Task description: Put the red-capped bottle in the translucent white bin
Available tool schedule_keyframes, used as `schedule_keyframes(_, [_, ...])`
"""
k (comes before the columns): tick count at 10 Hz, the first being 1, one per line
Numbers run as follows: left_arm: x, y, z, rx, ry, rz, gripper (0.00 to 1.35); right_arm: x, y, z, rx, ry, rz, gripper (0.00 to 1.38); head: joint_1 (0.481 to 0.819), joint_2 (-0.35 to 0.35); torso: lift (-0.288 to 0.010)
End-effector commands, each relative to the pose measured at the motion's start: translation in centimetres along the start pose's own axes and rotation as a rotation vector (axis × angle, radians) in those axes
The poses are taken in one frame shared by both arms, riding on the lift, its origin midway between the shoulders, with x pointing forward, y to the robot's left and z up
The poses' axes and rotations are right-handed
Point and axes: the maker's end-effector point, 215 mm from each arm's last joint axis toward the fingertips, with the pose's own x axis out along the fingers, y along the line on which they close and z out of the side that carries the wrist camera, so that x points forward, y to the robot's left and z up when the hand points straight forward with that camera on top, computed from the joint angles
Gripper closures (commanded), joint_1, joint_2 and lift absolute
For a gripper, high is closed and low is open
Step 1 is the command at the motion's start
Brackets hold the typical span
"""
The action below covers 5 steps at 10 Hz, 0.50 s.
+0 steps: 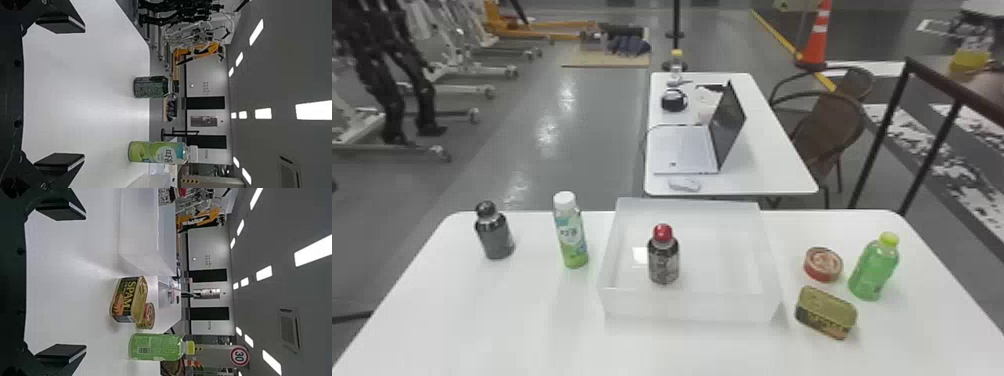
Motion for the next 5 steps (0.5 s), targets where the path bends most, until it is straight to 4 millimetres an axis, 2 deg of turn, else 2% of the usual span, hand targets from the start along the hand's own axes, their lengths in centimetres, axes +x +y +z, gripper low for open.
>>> schedule_keyframes(1, [-0.03, -0.18, -0.04, -0.008, 0.0, 0.002, 0.15, 0.0, 0.02, 0.1, -0.003, -0.003, -0.001, 0.11, 0.549, 0.0, -0.1])
schedule_keyframes(5, [0.18, -0.29, -0.09, -0.027, -0.005, 0.006, 0.15, 0.13, 0.02, 0.15, -0.007, -0.006, -0.001, 0.11, 0.549, 0.0, -0.1])
